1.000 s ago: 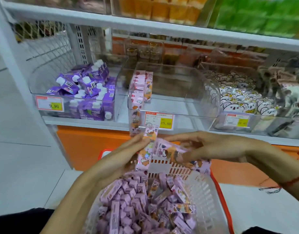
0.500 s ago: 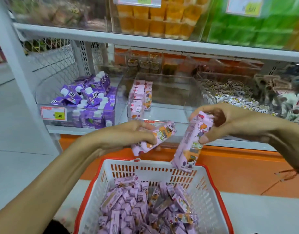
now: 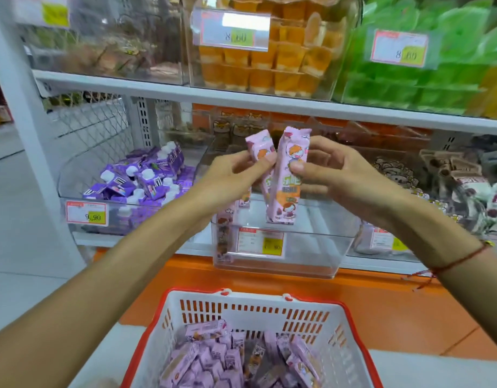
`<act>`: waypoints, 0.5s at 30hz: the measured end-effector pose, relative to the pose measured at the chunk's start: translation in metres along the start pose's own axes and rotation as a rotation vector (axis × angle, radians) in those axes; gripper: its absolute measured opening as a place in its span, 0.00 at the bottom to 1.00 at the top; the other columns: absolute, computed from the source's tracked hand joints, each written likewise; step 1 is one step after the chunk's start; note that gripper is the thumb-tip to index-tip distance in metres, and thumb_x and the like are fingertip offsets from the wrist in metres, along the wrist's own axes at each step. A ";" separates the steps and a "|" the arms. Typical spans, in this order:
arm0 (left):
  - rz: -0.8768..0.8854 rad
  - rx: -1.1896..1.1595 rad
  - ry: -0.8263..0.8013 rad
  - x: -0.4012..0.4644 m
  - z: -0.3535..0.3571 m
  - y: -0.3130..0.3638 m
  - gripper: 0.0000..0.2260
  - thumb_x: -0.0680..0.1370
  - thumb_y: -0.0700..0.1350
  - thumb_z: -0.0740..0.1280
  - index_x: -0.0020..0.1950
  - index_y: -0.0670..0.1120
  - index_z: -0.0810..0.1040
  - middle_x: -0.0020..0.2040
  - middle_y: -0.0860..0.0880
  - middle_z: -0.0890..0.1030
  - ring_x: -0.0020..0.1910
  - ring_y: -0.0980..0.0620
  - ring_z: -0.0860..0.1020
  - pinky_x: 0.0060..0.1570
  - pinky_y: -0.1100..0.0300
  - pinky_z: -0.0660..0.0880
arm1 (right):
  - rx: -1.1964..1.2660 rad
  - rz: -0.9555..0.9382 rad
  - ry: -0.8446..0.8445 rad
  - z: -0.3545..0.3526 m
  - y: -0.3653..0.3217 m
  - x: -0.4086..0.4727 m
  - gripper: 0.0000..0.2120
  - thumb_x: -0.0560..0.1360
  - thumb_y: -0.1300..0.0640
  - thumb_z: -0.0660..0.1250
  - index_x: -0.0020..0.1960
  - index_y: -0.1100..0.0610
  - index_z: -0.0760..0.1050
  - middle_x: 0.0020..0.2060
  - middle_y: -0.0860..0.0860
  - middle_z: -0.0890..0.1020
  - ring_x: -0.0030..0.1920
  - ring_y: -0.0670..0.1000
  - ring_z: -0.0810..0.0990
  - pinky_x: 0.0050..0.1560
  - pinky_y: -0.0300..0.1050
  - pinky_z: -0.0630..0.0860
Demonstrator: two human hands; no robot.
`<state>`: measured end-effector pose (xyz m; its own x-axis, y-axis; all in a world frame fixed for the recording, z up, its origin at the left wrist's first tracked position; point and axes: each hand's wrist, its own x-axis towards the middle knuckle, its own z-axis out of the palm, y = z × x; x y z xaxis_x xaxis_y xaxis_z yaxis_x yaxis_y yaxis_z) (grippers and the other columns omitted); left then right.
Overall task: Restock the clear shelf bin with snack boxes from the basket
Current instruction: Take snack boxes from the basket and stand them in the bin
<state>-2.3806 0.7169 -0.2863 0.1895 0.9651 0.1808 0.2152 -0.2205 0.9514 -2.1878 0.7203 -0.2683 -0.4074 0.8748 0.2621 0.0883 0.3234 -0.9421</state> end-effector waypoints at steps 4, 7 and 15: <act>-0.030 0.128 -0.049 0.016 0.006 0.006 0.14 0.82 0.56 0.52 0.47 0.55 0.76 0.45 0.58 0.79 0.40 0.64 0.77 0.36 0.68 0.70 | -0.014 0.073 -0.095 -0.001 0.007 0.015 0.23 0.70 0.53 0.69 0.64 0.51 0.68 0.55 0.51 0.83 0.54 0.53 0.83 0.54 0.49 0.79; -0.119 0.258 -0.027 0.035 0.005 0.008 0.18 0.82 0.53 0.51 0.43 0.48 0.75 0.51 0.43 0.80 0.43 0.52 0.75 0.39 0.59 0.64 | -0.096 0.081 -0.090 0.001 0.012 0.026 0.26 0.71 0.54 0.68 0.66 0.54 0.64 0.58 0.54 0.81 0.56 0.55 0.82 0.58 0.53 0.78; 0.303 0.409 0.402 0.032 -0.025 -0.021 0.12 0.80 0.50 0.59 0.62 0.53 0.74 0.60 0.52 0.76 0.48 0.63 0.76 0.52 0.60 0.73 | -0.037 0.155 0.008 -0.010 0.043 0.061 0.23 0.77 0.57 0.64 0.70 0.53 0.61 0.59 0.52 0.81 0.54 0.54 0.83 0.57 0.50 0.79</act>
<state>-2.4030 0.7559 -0.2945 -0.0576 0.8120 0.5808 0.5712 -0.4503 0.6863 -2.1992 0.7911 -0.2912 -0.3787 0.9182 0.1165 0.1830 0.1977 -0.9630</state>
